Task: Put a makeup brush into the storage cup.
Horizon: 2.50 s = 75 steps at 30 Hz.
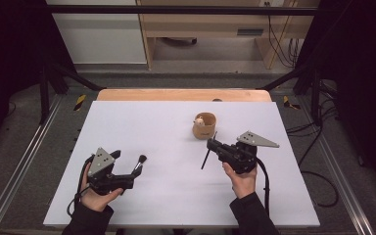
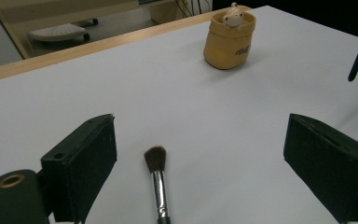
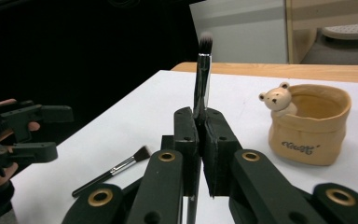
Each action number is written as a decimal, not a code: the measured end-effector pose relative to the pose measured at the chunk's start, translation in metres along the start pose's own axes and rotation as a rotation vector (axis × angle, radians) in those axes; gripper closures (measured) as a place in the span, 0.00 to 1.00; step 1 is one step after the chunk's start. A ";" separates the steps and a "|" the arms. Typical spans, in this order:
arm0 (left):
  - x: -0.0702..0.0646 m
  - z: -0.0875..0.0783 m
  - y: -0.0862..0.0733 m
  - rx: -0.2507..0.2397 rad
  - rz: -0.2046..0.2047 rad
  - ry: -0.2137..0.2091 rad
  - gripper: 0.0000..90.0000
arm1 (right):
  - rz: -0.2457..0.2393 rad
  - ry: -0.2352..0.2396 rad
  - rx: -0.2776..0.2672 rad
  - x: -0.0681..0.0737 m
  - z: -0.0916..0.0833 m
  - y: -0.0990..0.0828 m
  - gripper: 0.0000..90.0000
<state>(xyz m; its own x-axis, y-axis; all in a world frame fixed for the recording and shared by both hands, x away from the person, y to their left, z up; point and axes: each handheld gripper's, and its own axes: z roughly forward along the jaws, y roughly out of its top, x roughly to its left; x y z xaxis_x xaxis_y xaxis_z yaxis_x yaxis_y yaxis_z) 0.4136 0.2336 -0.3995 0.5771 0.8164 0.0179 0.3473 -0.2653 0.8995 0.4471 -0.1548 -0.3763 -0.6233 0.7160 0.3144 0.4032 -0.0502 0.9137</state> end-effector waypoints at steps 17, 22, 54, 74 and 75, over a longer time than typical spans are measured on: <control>0.024 -0.009 -0.005 -0.006 -0.023 0.041 0.09 | -0.032 -0.064 -0.009 -0.007 0.004 0.014 0.95; 0.030 -0.011 -0.007 -0.006 -0.028 0.054 0.09 | -0.040 -0.079 -0.015 -0.009 0.006 0.019 0.95; 0.043 -0.016 -0.012 -0.007 -0.022 0.053 0.09 | -0.118 -0.219 -0.034 -0.024 0.035 0.051 0.95; 0.045 -0.017 -0.014 -0.008 -0.024 0.062 0.09 | -0.110 -0.277 -0.036 -0.046 0.062 0.064 0.95; 0.045 -0.017 -0.014 -0.010 -0.025 0.063 0.09 | -0.112 -0.278 -0.037 -0.046 0.063 0.064 0.95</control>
<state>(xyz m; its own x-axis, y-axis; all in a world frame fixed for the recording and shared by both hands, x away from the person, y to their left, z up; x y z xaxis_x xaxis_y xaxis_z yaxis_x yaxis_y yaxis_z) 0.4222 0.2827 -0.4036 0.5210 0.8532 0.0226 0.3534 -0.2398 0.9042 0.5441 -0.1470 -0.3490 -0.4531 0.8815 0.1329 0.3142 0.0184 0.9492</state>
